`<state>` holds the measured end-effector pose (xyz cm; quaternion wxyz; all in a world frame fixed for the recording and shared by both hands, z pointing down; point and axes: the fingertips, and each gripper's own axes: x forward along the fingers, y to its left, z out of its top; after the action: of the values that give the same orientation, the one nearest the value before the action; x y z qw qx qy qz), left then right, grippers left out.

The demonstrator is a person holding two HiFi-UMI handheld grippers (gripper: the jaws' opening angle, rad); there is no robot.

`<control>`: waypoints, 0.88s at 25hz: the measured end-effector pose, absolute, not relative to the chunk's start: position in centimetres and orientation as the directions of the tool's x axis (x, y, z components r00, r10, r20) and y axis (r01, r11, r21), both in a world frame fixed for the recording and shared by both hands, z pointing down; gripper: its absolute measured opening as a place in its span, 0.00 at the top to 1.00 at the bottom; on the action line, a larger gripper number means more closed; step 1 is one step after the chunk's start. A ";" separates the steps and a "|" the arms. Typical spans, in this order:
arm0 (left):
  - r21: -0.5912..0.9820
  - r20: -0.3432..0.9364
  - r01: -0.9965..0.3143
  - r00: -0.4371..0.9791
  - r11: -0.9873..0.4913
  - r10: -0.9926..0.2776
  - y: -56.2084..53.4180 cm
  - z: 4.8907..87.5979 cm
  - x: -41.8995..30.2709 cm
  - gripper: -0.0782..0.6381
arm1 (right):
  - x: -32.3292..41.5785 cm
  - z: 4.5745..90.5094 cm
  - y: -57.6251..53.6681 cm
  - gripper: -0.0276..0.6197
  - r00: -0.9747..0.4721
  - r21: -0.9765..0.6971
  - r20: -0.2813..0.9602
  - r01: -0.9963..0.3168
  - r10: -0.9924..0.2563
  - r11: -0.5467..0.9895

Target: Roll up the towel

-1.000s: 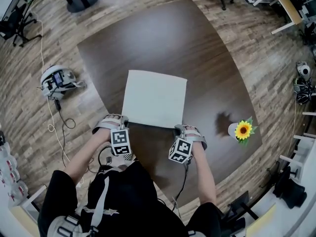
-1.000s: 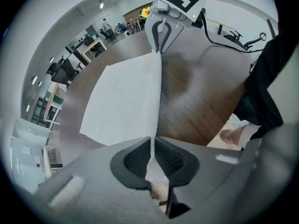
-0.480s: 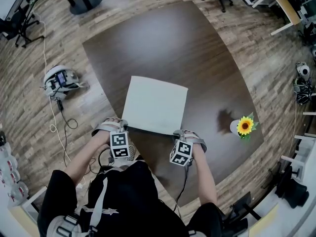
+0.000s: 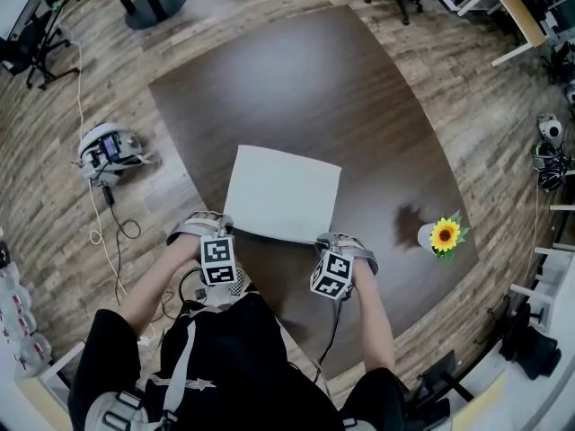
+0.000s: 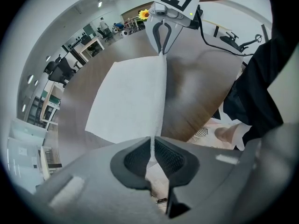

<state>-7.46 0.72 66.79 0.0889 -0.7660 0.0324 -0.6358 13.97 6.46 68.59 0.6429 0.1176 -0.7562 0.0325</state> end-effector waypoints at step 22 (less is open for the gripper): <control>-0.174 0.973 0.082 0.165 -0.981 -0.159 -2.8 69.3 -6.6 0.84 | 14.6 70.2 3.5 0.91 -0.152 0.095 0.979 -0.249 -0.136 0.964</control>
<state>-6.58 -2.81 69.26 0.0931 -0.7575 0.0254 -0.6457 14.63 3.52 70.22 0.6387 0.1273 -0.7575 0.0443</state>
